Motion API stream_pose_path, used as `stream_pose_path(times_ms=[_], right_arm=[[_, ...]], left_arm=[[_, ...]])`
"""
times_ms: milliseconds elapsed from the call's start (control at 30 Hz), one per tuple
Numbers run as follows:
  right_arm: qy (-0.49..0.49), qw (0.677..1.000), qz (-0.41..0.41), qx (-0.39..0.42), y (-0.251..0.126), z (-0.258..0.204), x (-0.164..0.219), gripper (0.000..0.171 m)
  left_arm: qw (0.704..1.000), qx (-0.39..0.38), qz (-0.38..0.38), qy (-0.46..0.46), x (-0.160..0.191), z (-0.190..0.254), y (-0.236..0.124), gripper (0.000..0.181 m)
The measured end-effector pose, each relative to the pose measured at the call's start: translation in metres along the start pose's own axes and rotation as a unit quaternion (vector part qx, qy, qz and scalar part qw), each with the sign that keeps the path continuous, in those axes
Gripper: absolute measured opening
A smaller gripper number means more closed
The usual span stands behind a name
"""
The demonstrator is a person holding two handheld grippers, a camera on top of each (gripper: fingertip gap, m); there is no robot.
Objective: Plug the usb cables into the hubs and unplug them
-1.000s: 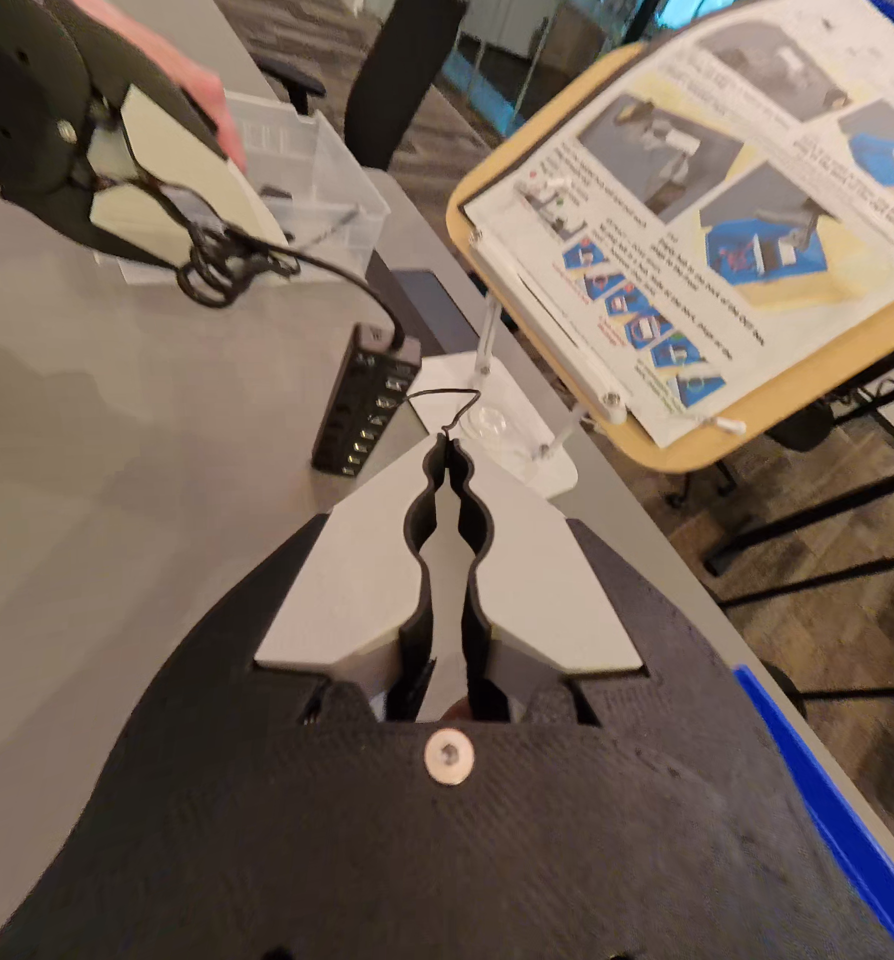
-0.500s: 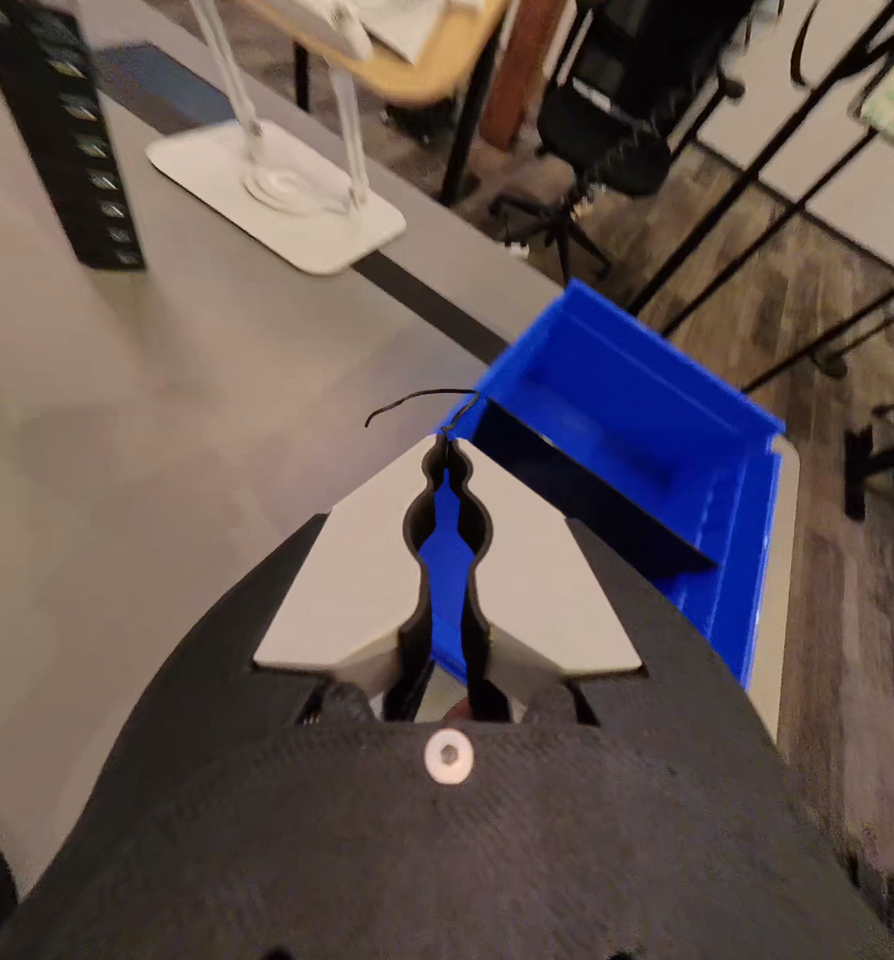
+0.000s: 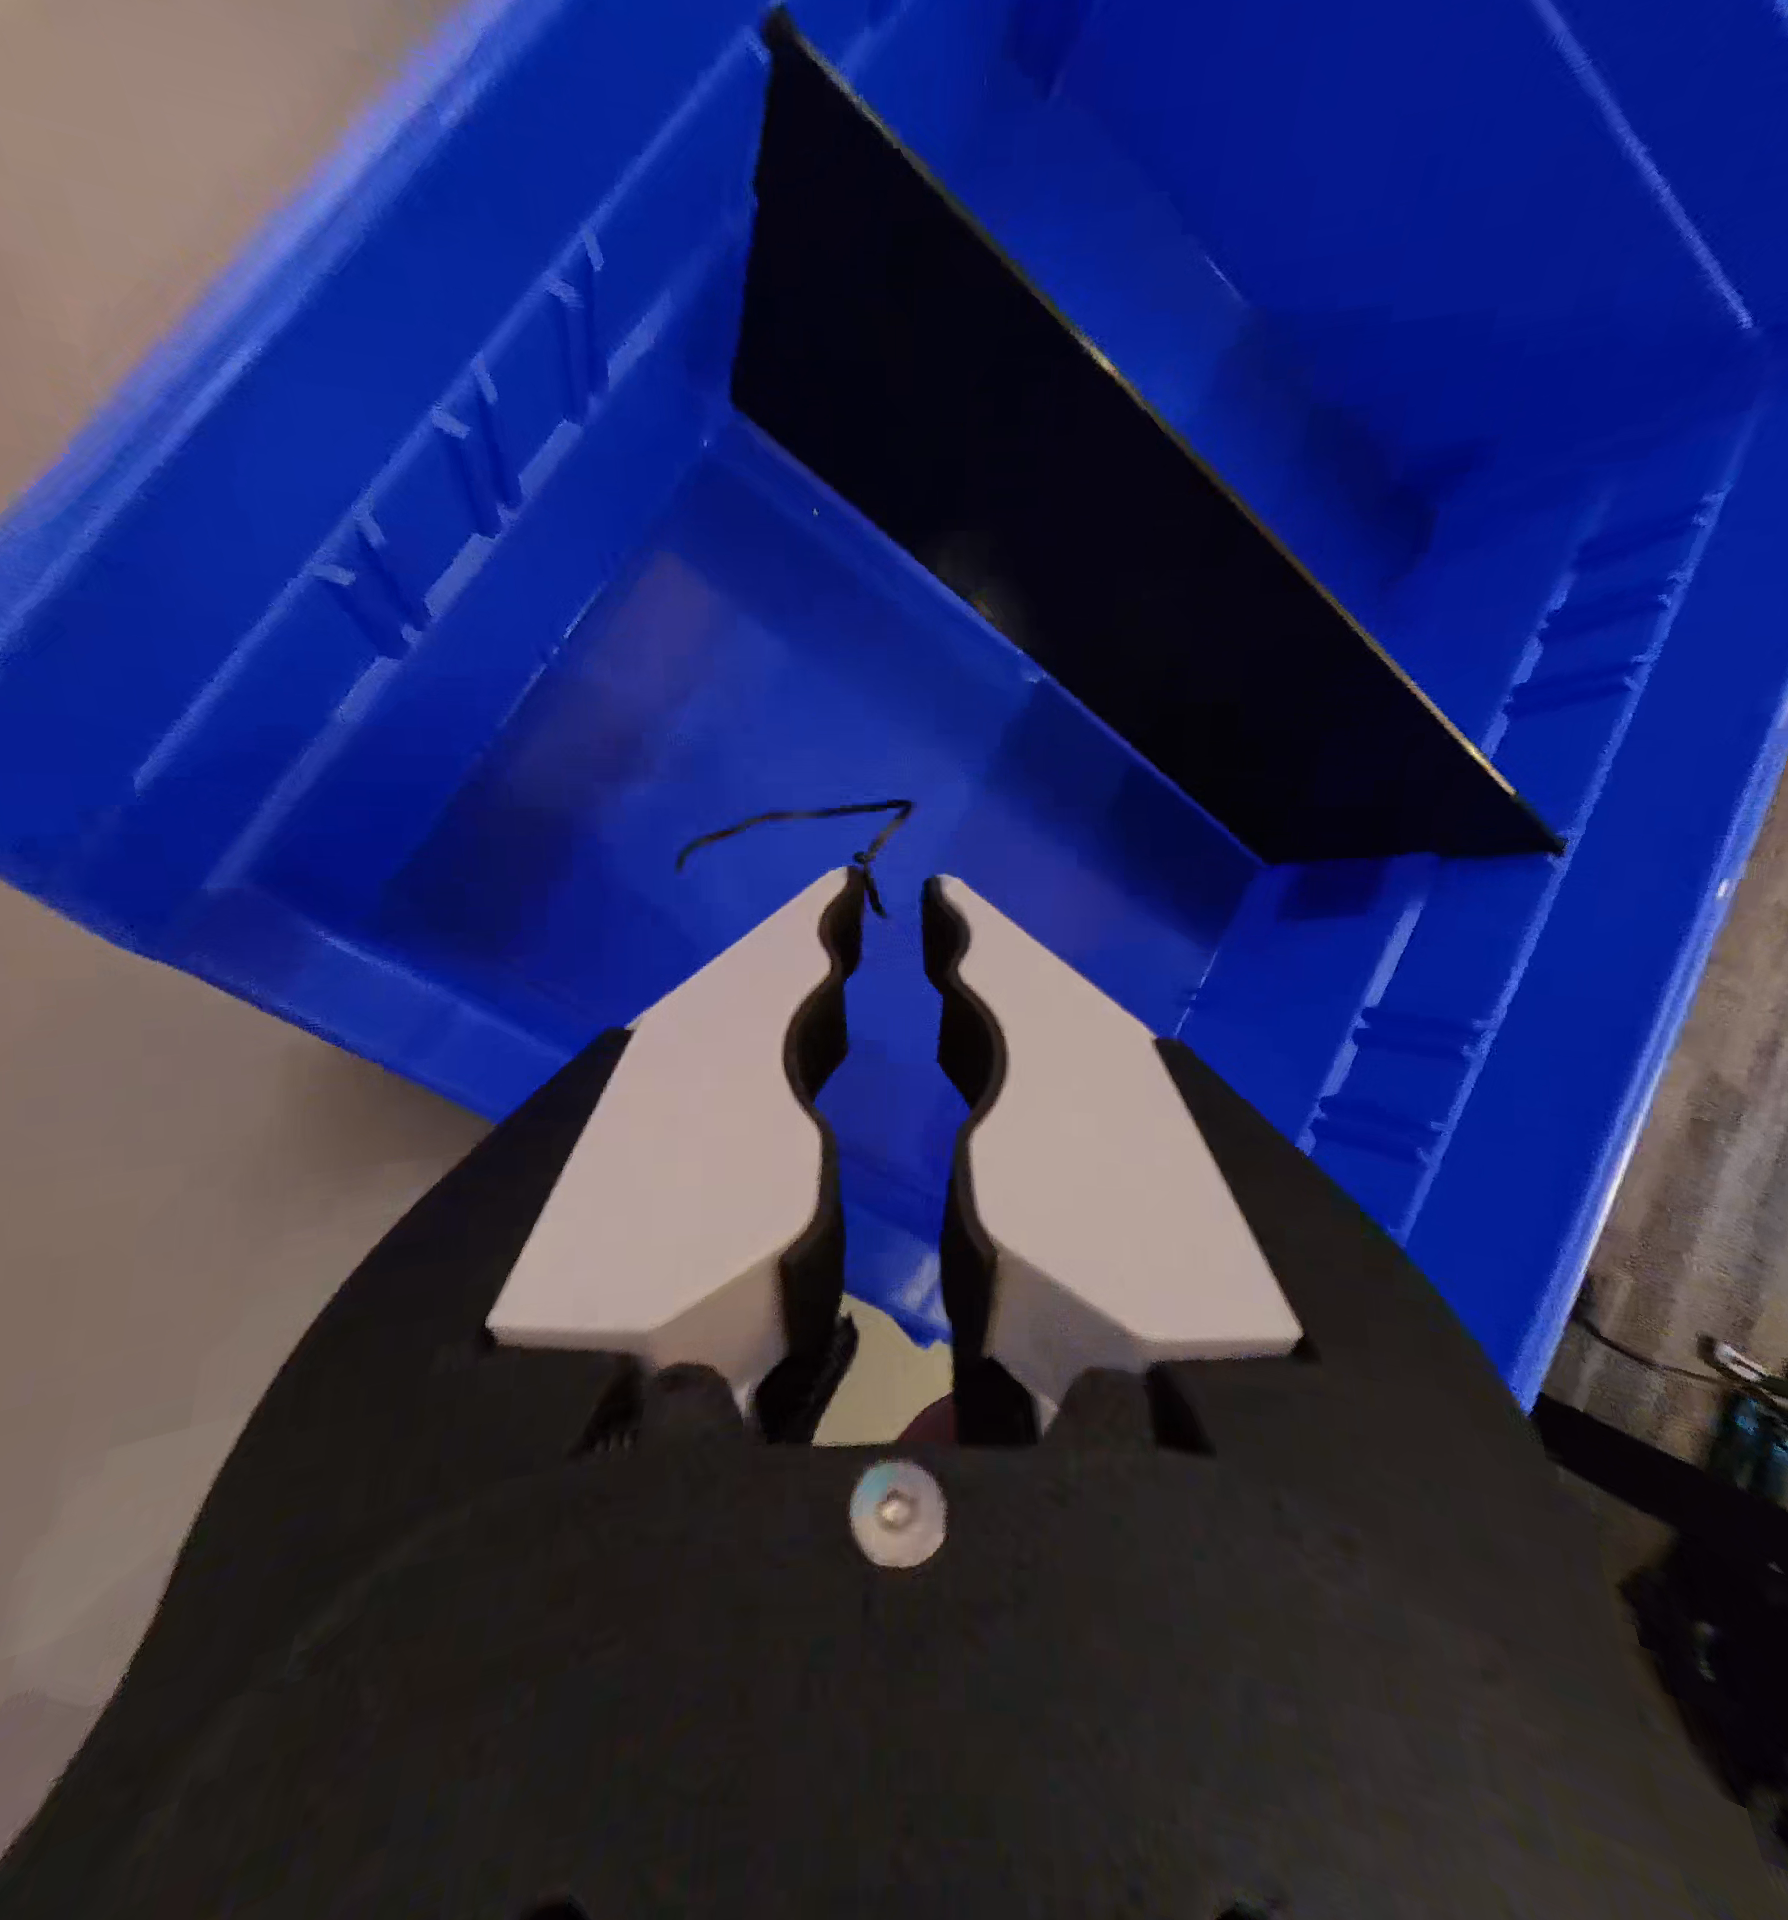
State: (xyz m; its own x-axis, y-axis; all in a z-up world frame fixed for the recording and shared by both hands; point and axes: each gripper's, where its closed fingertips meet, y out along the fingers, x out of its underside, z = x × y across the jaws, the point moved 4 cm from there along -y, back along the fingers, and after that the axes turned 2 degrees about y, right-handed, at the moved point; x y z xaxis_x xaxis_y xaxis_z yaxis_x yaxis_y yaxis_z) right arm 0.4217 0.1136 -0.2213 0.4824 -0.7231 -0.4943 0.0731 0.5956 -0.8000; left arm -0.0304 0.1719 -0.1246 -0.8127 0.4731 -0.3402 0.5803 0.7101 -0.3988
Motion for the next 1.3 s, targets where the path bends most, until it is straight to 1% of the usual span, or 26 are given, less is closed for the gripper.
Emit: stream_pose_path(times_ms=[67, 167, 233, 267, 300, 367, 433, 500, 567, 633, 700, 800, 867, 900, 967, 1000, 1033, 1067, 1167, 1233, 1300], right_arm=[[-0.017, 1.0, -0.012, 0.014, 0.001, 0.003, -0.001, 0.013], [-0.028, 0.999, -0.009, 0.026, -0.005, 0.006, -0.006, 0.018], [-0.042, 0.996, 0.017, 0.074, -0.024, 0.012, -0.017, 0.023], [-0.053, 0.993, 0.051, 0.091, -0.039, 0.01, -0.03, 0.023], [-0.069, 0.989, 0.094, 0.092, -0.055, 0.001, -0.047, 0.022], [-0.102, 0.975, 0.187, 0.054, -0.09, -0.035, -0.086, 0.021], [-0.166, 0.947, 0.277, 0.011, -0.121, -0.084, -0.126, 0.025], [-0.227, 0.917, 0.327, -0.021, -0.139, -0.134, -0.157, 0.033], [-0.268, 0.898, 0.344, -0.063, -0.139, -0.176, -0.181, 0.046], [-0.301, 0.88, 0.353, -0.105, -0.128, -0.203, -0.201, 0.062], [-0.348, 0.858, 0.359, -0.117, -0.112, -0.219, -0.218, 0.066], [-0.413, 0.833, 0.339, -0.142, -0.086, -0.232, -0.238, 0.074], [-0.448, 0.826, 0.31, -0.147, -0.066, -0.233, -0.248, 0.075], [-0.462, 0.821, 0.294, -0.162, -0.058, -0.237, -0.249, 0.076], [-0.486, 0.807, 0.276, -0.191, -0.045, -0.245, -0.25, 0.066], [-0.499, 0.801, 0.263, -0.198, -0.039, -0.248, -0.249, 0.047], [-0.503, 0.796, 0.259, -0.214, -0.036, -0.252, -0.247, 0.032], [-0.495, 0.797, 0.258, -0.23, -0.034, -0.256, -0.247, 0.023], [-0.457, 0.81, 0.272, -0.249, -0.036, -0.256, -0.248, 0.022], [-0.414, 0.815, 0.291, -0.281, -0.048, -0.251, -0.248, 0.022], [-0.389, 0.821, 0.306, -0.286, -0.061, -0.242, -0.249, 0.022]], left_arm=[[1.0, 0.001, -0.001, 0.001, 0.0, 0.001, 0.0, 0.004], [1.0, 0.001, 0.001, 0.0, -0.001, 0.001, 0.0, 0.004], [1.0, -0.001, 0.002, 0.001, -0.001, 0.0, 0.0, 0.004], [1.0, -0.002, 0.003, 0.001, -0.002, 0.0, -0.001, 0.003], [1.0, -0.001, 0.004, 0.001, -0.002, 0.0, -0.001, 0.003], [1.0, 0.0, 0.005, 0.001, -0.003, 0.0, -0.001, 0.003], [1.0, 0.001, 0.007, 0.001, -0.005, 0.001, 0.0, 0.003], [1.0, 0.002, 0.007, 0.003, -0.006, 0.002, 0.0, 0.003], [1.0, 0.002, 0.008, 0.005, -0.007, 0.002, -0.001, 0.003], [1.0, 0.002, 0.009, 0.01, -0.008, 0.002, -0.003, 0.003], [1.0, 0.006, 0.014, 0.015, -0.009, 0.003, -0.004, 0.003], [0.999, 0.013, 0.024, 0.025, -0.011, 0.004, -0.007, 0.003], [0.999, 0.018, 0.031, 0.032, -0.012, 0.006, -0.01, 0.003], [0.999, 0.02, 0.033, 0.033, -0.013, 0.006, -0.011, 0.003], [0.998, 0.023, 0.037, 0.037, -0.014, 0.007, -0.012, 0.003], [0.998, 0.024, 0.039, 0.037, -0.015, 0.007, -0.012, 0.004], [0.998, 0.026, 0.041, 0.036, -0.015, 0.007, -0.013, 0.004], [0.998, 0.028, 0.043, 0.035, -0.015, 0.007, -0.013, 0.003], [0.998, 0.027, 0.043, 0.026, -0.011, 0.005, -0.013, 0.004], [0.998, 0.023, 0.051, 0.006, -0.01, 0.0, -0.015, 0.005], [0.997, 0.035, 0.063, -0.011, -0.009, -0.001, -0.016, 0.006]])
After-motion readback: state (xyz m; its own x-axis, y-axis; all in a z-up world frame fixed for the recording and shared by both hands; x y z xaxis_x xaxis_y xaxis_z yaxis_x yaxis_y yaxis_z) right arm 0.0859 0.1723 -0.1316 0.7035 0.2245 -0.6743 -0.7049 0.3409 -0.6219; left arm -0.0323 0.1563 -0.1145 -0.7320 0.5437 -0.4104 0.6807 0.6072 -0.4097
